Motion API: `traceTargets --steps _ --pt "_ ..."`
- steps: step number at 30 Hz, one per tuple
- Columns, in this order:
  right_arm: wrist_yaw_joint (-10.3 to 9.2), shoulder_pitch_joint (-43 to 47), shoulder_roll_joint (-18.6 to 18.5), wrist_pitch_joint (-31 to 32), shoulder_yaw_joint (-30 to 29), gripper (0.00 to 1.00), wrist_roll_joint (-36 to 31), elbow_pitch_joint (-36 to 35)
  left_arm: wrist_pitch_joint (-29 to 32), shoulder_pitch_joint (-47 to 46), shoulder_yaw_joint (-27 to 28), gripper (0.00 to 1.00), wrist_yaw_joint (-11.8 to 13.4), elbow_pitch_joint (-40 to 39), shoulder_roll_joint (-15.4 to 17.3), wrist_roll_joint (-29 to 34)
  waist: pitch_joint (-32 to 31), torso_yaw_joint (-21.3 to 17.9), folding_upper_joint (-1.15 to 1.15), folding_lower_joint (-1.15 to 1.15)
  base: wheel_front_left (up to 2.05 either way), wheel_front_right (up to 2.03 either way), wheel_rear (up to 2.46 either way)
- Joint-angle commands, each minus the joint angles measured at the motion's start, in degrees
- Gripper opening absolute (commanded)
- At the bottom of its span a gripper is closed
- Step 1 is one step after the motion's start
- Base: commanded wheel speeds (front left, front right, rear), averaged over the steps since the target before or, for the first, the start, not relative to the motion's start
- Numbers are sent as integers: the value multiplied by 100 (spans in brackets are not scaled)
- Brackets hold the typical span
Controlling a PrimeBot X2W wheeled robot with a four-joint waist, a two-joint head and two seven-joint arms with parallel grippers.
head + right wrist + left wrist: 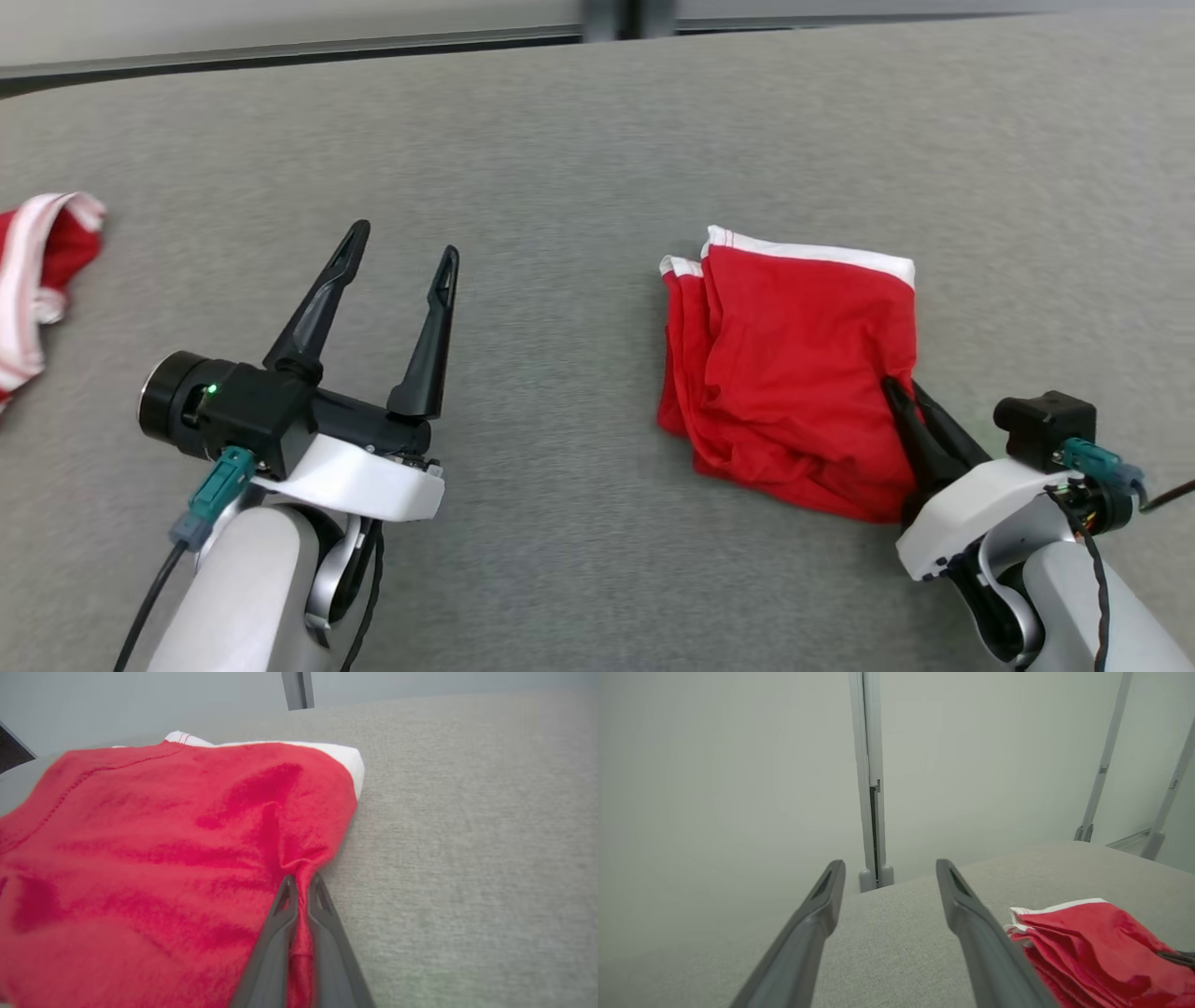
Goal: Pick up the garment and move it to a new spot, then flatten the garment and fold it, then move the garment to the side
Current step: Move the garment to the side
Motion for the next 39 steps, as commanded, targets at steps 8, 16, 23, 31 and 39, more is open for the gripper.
traceTargets --steps 8,16,23,31,39 --pt "-12 -327 -296 -356 42 0 60 118 372 -225 -289 100 -154 -299 170 159 416 -1345 0 0 0 0 0" --pt "-12 -1061 -877 -514 14 0 75 347 557 -648 -655 100 -309 -438 164 257 879 -1473 0 0 0 0 0" --pt "-12 -1980 -1770 -581 -6 0 -50 787 641 -1203 -959 100 -405 -620 140 380 1452 -1273 0 0 0 0 0" --pt "-12 -2611 -2629 -481 -251 0 -130 1424 645 -1632 -1216 100 -458 -799 144 467 1941 -1035 0 0 0 0 0" --pt "-12 -3311 -2659 -737 -908 100 -670 2347 583 -1906 -1375 100 -488 -823 186 500 2280 -910 0 0 0 0 0"
